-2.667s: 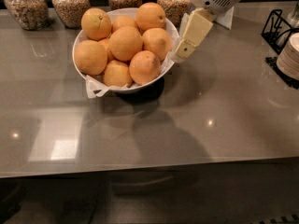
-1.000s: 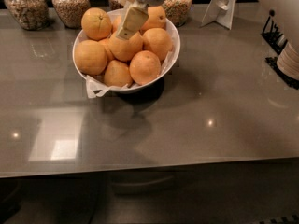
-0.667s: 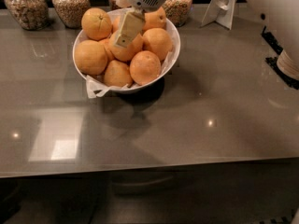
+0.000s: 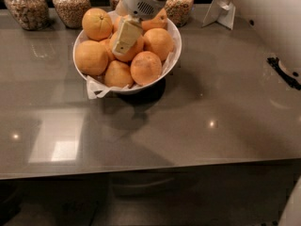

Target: Pick orange from white bowl

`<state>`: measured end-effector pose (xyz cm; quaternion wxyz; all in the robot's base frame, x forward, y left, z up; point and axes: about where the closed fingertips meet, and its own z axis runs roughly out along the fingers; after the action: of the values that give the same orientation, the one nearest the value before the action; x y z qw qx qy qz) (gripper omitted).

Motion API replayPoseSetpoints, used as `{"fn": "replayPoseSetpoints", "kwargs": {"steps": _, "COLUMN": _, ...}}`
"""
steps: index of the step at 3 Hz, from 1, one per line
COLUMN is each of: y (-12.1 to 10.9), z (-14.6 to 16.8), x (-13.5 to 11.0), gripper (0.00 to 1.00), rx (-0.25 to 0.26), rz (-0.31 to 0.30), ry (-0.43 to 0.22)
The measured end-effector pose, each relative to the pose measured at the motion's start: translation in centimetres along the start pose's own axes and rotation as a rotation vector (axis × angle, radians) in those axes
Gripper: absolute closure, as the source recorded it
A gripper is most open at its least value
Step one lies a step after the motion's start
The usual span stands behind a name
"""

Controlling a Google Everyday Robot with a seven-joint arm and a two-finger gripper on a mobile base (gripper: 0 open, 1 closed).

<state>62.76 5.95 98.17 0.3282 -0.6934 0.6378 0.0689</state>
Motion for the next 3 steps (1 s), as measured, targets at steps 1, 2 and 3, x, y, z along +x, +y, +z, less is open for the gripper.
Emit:
{"fn": "replayPoseSetpoints", "kwargs": {"steps": 1, "y": 0.1, "z": 1.1, "x": 0.2, "gripper": 0.29, "rx": -0.005, "rz": -0.005, "ry": 0.038}}
{"fn": "replayPoseSetpoints", "kwargs": {"steps": 2, "y": 0.2, "z": 2.3, "x": 0.9, "gripper": 0.29, "rx": -0.014, "rz": -0.016, "ry": 0.101}}
{"fn": "replayPoseSetpoints", "kwargs": {"steps": 3, "y": 0.2, "z": 2.9, "x": 1.6, "gripper": 0.29, "rx": -0.017, "rz": -0.017, "ry": 0.136}}
